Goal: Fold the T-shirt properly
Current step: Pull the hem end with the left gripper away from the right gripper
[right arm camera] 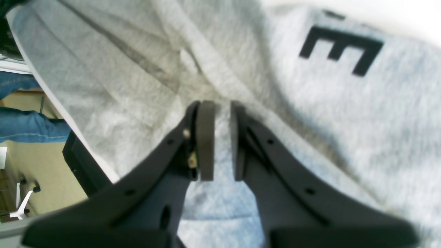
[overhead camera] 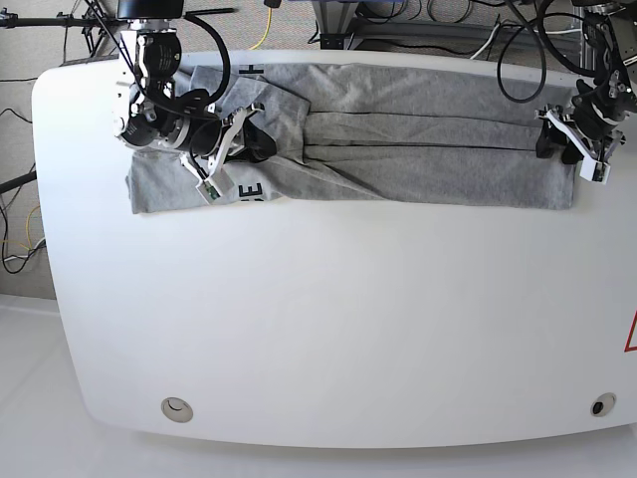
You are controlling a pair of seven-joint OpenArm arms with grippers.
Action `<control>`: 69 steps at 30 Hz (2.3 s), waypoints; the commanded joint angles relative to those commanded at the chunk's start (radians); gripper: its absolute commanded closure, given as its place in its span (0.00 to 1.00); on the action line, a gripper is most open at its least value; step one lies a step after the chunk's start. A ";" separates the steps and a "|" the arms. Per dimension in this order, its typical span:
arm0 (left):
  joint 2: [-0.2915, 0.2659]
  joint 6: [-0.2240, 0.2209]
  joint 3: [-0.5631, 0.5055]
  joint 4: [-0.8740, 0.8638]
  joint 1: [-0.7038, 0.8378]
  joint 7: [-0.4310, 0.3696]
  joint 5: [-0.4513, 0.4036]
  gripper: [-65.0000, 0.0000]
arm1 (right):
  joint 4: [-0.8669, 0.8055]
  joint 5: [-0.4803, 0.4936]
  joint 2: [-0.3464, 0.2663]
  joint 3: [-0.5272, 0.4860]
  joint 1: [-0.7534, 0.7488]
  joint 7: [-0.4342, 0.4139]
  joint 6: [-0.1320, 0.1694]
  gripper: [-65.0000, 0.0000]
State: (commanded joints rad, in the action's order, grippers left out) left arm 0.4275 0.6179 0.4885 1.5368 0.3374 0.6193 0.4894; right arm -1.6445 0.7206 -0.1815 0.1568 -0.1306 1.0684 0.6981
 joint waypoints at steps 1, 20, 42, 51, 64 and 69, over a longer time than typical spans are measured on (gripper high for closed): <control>0.000 0.000 0.002 0.001 -0.001 0.001 0.000 0.59 | 0.008 -0.004 0.000 0.000 0.003 -0.003 0.000 0.88; -0.052 0.019 0.145 0.068 -0.024 0.118 0.000 0.80 | 0.245 -0.018 -0.006 -0.004 0.052 -0.166 0.000 0.88; -0.072 -0.004 0.033 0.112 0.025 0.019 -0.002 0.57 | 0.350 -0.280 0.006 0.009 0.203 -0.246 0.000 0.90; -0.087 0.007 0.054 0.163 0.037 0.046 -0.002 0.64 | 0.374 -0.295 0.006 0.008 0.221 -0.275 0.000 0.91; -0.099 0.080 0.125 0.162 0.015 0.131 0.021 0.23 | 0.280 -0.162 0.009 0.056 0.173 -0.201 0.000 0.91; -0.116 0.080 0.183 0.122 -0.016 0.156 0.035 0.21 | 0.289 -0.162 0.009 0.065 0.165 -0.181 0.000 0.91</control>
State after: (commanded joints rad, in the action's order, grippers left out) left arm 0.3118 0.6981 0.6712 1.6592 0.3217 0.7751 0.5249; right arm -1.3556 0.5586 -0.1721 0.2220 0.0341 0.8876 0.6981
